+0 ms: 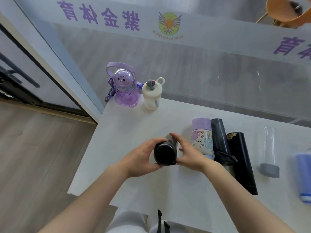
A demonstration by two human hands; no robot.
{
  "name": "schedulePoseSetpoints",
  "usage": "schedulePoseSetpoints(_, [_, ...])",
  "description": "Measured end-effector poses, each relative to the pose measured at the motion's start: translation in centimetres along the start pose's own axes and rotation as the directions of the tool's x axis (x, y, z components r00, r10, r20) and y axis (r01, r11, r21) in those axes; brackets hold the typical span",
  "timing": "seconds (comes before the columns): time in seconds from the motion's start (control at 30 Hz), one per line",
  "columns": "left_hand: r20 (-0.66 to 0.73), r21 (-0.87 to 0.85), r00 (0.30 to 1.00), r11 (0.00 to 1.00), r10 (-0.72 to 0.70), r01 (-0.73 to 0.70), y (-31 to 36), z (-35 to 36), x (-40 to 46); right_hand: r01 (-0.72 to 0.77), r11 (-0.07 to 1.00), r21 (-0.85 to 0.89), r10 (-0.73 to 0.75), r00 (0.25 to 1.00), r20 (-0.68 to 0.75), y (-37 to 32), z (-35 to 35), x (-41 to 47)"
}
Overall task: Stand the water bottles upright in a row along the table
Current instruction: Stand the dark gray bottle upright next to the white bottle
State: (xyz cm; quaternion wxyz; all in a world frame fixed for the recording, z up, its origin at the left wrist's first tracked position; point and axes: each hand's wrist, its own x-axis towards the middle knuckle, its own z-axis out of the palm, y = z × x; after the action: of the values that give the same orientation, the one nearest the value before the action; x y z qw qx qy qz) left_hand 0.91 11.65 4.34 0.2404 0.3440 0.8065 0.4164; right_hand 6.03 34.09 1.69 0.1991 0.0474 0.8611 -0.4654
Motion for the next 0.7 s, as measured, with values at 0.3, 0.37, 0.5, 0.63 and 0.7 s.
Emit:
schedulePoseSetpoints(0.3, [-0.342,-0.084,0.897,0.96,-0.279,0.266,3.0,2.7,2.7,0.027,0.981,0.192,0.046,0.93,-0.365,1.2,3.3,-1.9])
schedulePoseSetpoints(0.37, [-0.357,-0.137,0.858,0.929,-0.37,0.344,3.9,2.9,3.8,0.039,0.985,0.168,0.035,0.91,-0.413,0.8,4.1,-1.6])
schedulePoseSetpoints(0.5, [-0.331,-0.193,0.829,0.892,-0.45,0.408,4.3,2.9,5.5,0.059,0.982,0.179,0.039,0.867,-0.497,-0.7,4.0,-0.4])
schedulePoseSetpoints(0.63, [-0.26,-0.168,0.876,0.912,-0.407,0.374,3.8,3.7,5.4,0.095,0.968,0.232,0.047,0.841,-0.539,-0.8,3.6,0.9])
schedulePoseSetpoints(0.7, [-0.235,-0.191,0.892,0.918,-0.387,0.348,3.4,4.0,5.1,0.063,0.967,0.248,0.08,0.846,-0.527,-0.1,3.6,1.2])
